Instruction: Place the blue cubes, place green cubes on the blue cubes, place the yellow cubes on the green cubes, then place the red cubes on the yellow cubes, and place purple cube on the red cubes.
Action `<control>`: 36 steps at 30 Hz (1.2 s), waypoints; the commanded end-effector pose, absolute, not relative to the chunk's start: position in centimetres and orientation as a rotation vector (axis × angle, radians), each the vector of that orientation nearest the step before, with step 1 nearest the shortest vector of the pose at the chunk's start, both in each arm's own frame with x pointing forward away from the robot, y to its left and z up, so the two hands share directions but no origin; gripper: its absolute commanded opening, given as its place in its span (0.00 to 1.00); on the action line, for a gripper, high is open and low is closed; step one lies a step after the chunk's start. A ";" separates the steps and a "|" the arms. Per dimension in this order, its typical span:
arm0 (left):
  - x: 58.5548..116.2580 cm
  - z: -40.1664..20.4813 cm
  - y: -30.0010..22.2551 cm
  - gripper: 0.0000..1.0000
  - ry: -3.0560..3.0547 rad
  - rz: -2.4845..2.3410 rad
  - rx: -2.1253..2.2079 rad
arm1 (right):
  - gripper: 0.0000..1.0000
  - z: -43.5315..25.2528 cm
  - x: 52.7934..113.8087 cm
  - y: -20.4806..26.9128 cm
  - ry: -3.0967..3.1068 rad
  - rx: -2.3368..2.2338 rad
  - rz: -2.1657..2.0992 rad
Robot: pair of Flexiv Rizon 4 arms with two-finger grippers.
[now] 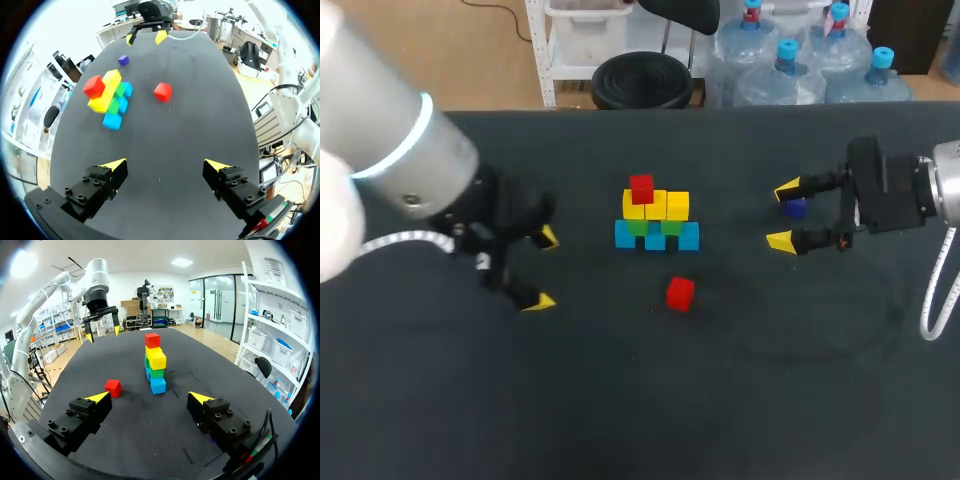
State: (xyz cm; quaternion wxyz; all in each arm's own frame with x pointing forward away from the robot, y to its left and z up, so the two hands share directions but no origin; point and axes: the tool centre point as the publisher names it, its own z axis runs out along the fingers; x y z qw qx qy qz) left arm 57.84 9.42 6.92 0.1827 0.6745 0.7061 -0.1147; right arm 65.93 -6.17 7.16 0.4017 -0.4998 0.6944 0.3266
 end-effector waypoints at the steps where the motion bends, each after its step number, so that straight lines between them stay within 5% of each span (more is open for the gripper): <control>1: 57.3 7.4 12.5 1.00 1.986 -0.305 1.860 | 1.00 7.1 66.0 -6.1 1.753 -1.263 0.826; 36: 59.1 8.3 14.7 1.00 1.914 -0.444 1.722 | 1.00 7.1 66.0 -6.1 1.753 -1.263 0.826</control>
